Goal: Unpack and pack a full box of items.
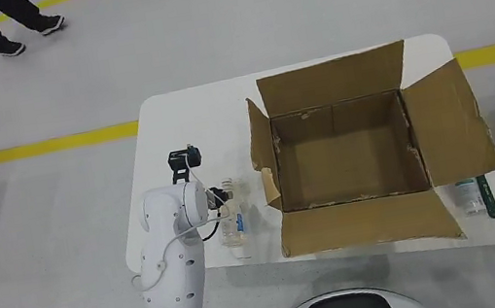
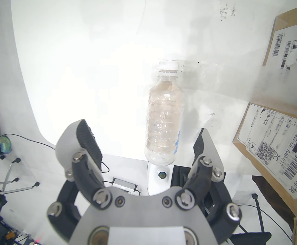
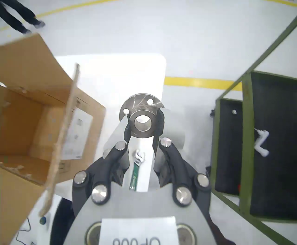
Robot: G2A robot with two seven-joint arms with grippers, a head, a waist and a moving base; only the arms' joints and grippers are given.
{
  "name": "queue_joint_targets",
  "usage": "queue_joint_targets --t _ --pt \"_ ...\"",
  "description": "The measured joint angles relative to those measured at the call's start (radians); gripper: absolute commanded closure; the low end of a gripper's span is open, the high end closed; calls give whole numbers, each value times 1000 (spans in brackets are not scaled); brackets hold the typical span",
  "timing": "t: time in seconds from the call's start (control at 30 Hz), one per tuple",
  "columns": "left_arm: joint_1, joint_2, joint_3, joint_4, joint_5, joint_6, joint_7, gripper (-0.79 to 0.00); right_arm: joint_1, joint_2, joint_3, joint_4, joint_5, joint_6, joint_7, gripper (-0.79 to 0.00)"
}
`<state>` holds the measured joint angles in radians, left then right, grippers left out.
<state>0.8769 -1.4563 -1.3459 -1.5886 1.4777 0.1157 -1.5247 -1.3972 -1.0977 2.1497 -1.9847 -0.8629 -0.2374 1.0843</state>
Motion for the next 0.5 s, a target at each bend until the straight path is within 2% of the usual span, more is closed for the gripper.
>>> queue_joint_targets --t 0.17,0.37,0.5 --pt "0 0 0 0 0 0 0 -785 7 10 -157 54 -204 -56 -25 0" --pt "0 0 0 0 0 0 0 -785 104 17 -299 228 -295 -116 -104 0" --pt "0 0 0 0 0 0 0 -785 171 20 -351 339 -315 -133 -127 0"
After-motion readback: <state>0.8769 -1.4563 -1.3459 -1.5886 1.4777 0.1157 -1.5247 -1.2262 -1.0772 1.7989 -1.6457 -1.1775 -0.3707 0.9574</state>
